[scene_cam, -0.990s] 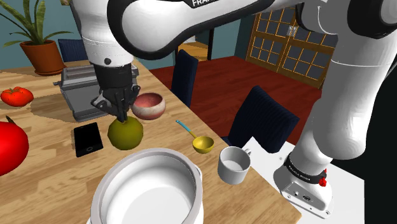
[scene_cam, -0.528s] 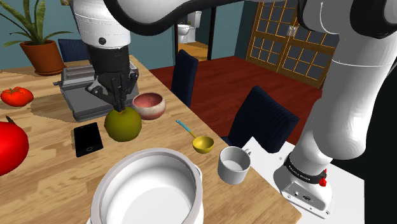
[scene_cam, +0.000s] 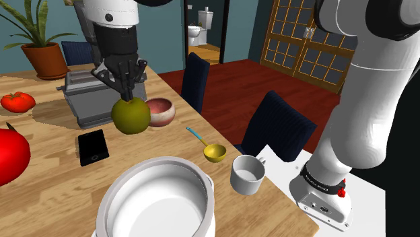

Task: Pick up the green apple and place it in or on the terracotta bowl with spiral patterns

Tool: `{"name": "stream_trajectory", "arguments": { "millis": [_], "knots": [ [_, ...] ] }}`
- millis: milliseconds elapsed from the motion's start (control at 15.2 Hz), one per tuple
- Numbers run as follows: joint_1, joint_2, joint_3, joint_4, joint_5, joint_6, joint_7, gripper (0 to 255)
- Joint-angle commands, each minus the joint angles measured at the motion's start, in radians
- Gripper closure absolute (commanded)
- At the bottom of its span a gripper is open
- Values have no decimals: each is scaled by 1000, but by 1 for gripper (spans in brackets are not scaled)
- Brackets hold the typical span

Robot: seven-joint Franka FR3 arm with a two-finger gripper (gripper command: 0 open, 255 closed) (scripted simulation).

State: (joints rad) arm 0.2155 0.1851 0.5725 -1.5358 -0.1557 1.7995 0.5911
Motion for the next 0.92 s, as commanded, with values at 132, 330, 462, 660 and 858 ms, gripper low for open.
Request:
{"name": "stream_trajectory", "arguments": {
  "millis": [132, 330, 462, 660, 858],
  "knots": [
    [-44, 24, -30, 62, 2, -34, -82, 255],
    [-74, 51, -51, 121, -1, -65, -142, 255],
    [-92, 76, -65, 169, -5, -88, -180, 255],
    [-115, 123, -84, 258, -16, -130, -235, 255],
    [-130, 186, -103, 372, -32, -182, -287, 255]
  ]
}}
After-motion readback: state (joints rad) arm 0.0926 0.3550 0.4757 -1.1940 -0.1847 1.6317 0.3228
